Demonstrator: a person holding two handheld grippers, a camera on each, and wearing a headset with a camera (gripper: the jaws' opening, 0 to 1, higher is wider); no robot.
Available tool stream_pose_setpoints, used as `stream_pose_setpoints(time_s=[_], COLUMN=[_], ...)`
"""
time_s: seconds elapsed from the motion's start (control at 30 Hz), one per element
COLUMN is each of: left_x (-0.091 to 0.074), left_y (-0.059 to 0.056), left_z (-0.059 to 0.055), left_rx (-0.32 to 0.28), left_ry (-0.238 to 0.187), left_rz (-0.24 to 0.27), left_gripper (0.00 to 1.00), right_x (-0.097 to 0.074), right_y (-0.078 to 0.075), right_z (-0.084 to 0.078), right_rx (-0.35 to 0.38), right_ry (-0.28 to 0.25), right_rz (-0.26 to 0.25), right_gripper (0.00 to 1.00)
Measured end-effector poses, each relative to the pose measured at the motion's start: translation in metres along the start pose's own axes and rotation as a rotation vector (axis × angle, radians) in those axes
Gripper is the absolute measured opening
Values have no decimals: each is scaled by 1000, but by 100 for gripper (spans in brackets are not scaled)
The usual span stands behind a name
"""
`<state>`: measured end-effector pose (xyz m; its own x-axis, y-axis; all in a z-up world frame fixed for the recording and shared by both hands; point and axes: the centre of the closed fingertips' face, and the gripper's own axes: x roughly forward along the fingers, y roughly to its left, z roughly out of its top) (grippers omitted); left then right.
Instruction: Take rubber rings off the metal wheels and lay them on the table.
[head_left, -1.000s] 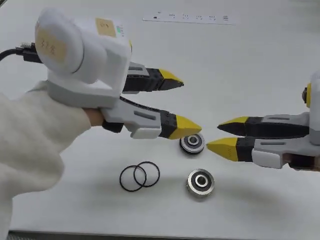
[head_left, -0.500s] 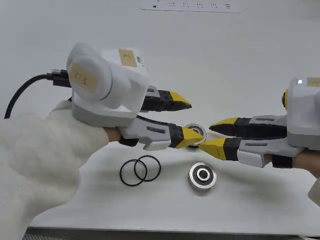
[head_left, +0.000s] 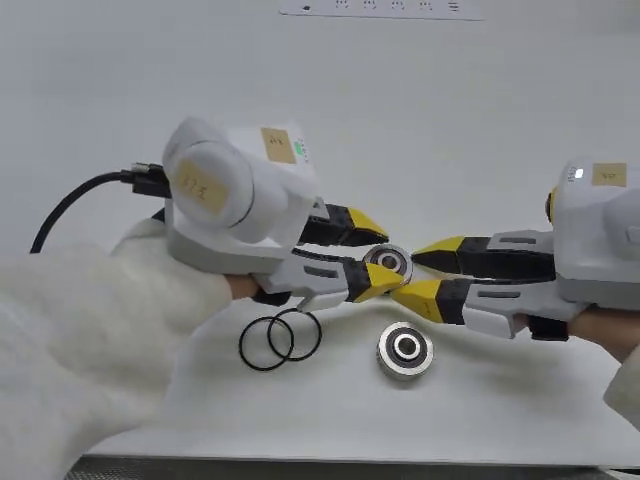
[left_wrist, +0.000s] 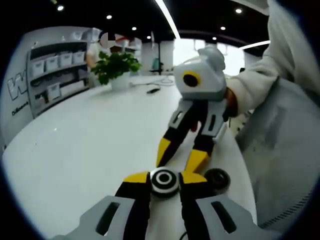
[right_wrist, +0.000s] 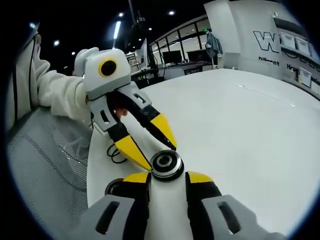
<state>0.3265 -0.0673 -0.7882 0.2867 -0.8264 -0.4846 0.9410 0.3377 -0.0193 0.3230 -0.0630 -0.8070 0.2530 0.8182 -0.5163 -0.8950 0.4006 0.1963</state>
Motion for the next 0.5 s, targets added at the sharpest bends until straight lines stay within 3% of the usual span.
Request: stream_pose_setpoints(time_s=[0.1, 0.5], left_x=[2, 2], left_y=[2, 3], left_z=[-4, -5], left_rx=[4, -12], left_ry=[16, -2], left_rz=[13, 26], left_gripper=[20, 15], right_x=[0, 0], right_y=[1, 2], right_z=[1, 1], right_rx=[-16, -90], right_ry=[-2, -4], right_rz=[1, -7], right_gripper=[23, 20])
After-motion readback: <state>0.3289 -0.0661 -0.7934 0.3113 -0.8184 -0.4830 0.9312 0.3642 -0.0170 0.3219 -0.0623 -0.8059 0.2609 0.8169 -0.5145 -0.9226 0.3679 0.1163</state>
